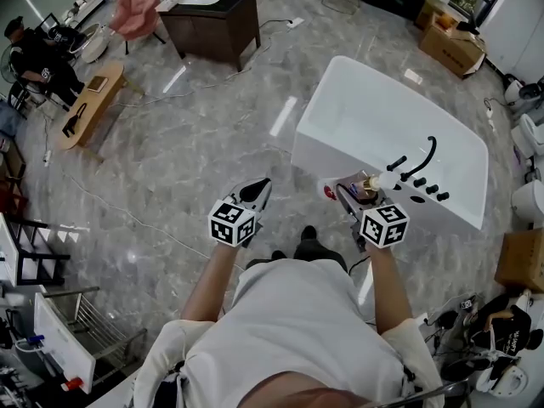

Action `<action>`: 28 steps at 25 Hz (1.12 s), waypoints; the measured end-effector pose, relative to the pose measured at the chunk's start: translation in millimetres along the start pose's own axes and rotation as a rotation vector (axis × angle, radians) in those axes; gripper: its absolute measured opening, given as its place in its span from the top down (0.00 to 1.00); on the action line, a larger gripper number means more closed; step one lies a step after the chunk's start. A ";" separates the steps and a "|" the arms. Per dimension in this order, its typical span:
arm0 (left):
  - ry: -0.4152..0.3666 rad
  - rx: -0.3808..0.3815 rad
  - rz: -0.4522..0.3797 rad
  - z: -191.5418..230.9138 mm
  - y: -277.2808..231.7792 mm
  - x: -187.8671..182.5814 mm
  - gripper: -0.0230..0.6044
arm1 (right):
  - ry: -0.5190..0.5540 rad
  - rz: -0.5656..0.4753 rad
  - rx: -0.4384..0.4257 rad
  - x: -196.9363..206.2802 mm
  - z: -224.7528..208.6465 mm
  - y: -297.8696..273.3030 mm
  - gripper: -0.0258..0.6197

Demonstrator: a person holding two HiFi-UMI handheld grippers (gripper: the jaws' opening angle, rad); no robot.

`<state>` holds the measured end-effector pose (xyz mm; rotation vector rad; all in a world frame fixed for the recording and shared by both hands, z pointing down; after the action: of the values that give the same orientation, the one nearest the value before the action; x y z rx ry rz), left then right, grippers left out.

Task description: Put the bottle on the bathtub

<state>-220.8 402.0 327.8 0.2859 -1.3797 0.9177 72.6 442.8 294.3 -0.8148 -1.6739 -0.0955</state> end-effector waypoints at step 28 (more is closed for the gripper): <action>0.074 -0.083 0.059 73.4 -169.3 -55.9 0.96 | 0.034 0.079 -0.053 -72.4 -161.5 -134.6 0.60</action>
<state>-150.7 223.6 348.3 0.1477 -1.3602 0.9087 135.2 231.5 324.5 -0.9134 -1.6105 -0.0985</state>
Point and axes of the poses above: the fingertips, and each gripper's own axes: y backward along the fingers, z to its left, x out of its underside, the point moved 8 cm from there along y, backward along the fingers, and after that the axes turned 4 degrees about -x, right-handed, at the moved point
